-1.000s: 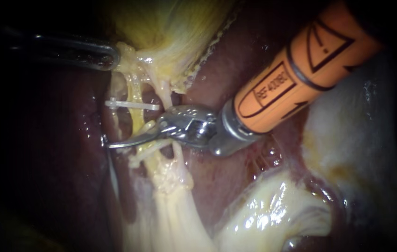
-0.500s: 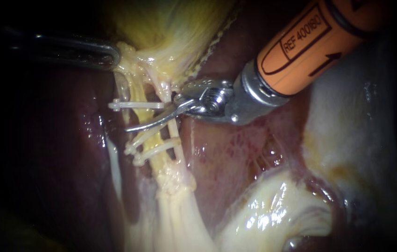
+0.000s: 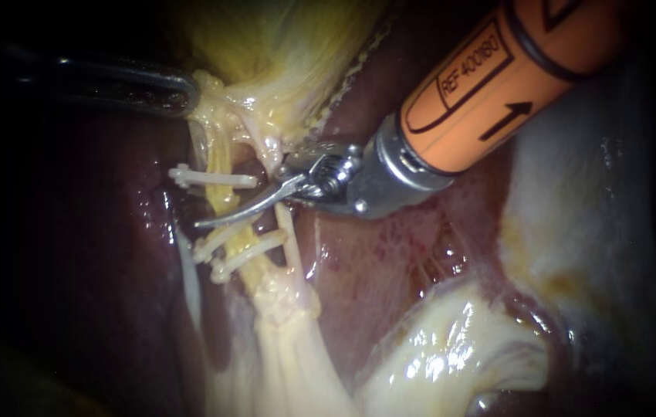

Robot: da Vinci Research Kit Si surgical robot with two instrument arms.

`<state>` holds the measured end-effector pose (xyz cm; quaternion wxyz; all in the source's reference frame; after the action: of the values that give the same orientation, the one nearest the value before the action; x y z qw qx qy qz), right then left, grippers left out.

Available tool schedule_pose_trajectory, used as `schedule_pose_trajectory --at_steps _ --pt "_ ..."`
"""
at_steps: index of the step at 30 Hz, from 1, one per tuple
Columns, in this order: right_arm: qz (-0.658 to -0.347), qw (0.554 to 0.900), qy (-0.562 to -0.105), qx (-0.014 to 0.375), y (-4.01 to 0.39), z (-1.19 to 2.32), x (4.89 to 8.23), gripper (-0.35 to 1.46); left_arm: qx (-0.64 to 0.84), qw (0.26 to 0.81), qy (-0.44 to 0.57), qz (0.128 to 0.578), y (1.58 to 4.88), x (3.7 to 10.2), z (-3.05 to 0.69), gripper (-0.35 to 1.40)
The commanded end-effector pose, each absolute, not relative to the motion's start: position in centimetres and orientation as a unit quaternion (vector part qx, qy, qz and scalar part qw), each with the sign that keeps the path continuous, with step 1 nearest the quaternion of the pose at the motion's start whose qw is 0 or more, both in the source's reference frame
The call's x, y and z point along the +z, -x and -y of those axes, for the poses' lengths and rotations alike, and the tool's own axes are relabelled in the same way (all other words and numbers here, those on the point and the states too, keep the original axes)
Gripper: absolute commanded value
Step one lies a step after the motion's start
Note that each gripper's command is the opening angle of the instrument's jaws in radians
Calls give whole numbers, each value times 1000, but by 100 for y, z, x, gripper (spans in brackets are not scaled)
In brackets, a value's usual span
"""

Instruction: Go to the cutting position left tube

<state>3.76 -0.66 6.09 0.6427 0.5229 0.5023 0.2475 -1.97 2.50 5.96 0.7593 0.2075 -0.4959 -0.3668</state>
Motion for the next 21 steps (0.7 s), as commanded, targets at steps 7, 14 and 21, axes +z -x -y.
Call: schedule_pose_trajectory --at_steps 7,14,21 --pt "-543 661 -474 207 -393 76 618 127 -369 758 -209 495 197 595 -250 -35" --pt "-595 675 -399 178 -408 78 614 129 -369 758 -209 495 197 595 -250 -35" --pt "-618 685 -356 149 -409 73 596 131 -369 758 -209 495 197 595 -250 -35"
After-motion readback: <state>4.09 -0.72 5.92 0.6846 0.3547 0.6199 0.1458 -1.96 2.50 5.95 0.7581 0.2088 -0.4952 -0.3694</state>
